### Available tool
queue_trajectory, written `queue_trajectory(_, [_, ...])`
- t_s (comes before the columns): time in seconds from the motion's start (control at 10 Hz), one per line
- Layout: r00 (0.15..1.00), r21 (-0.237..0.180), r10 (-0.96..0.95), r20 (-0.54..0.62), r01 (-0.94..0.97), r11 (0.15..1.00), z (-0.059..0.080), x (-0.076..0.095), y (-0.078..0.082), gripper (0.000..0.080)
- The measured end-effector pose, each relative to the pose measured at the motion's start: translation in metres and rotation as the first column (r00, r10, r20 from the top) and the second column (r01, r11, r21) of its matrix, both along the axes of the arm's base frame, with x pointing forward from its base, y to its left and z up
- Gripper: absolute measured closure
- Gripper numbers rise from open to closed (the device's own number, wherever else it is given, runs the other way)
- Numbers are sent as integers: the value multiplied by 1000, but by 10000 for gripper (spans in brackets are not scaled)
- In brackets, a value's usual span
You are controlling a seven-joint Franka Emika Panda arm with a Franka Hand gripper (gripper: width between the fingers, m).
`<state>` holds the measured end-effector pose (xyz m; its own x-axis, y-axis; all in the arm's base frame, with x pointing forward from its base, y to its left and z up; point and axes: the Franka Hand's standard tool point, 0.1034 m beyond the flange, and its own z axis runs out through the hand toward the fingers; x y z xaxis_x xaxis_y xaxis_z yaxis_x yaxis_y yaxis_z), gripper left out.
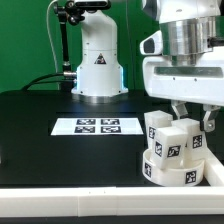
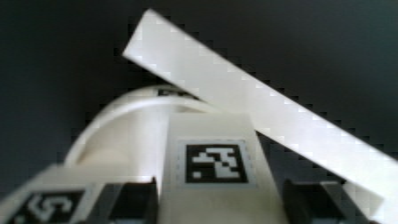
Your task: Assemble stool
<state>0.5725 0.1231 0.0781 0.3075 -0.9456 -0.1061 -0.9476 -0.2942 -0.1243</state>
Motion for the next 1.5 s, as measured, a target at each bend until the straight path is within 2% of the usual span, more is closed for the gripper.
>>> queue_trajectory(0.3, [952,52,-304,-32,305,951,0,0,3,461])
queue_trajectory(0.7, [774,106,-624,-110,633,767,0,3,2,461])
queue_trajectory(1.0, [730,110,-673,-120,683,722,0,4,1,461])
queue_trajectory(1.1, [739,110,-663,-117,673,731,0,4,2,461])
queue_trajectory(1.2, [742,110,-660,-116,670,734,0,3,2,301])
queue_trajectory(1.3, [747,110,-655,-115,664,739,0,3,2,197])
queue_trajectory(1.4, [779,106,-613,-130,626,773,3,1,5,197])
queue_trajectory(1.5, [806,110,-575,-142,590,800,10,0,9,159])
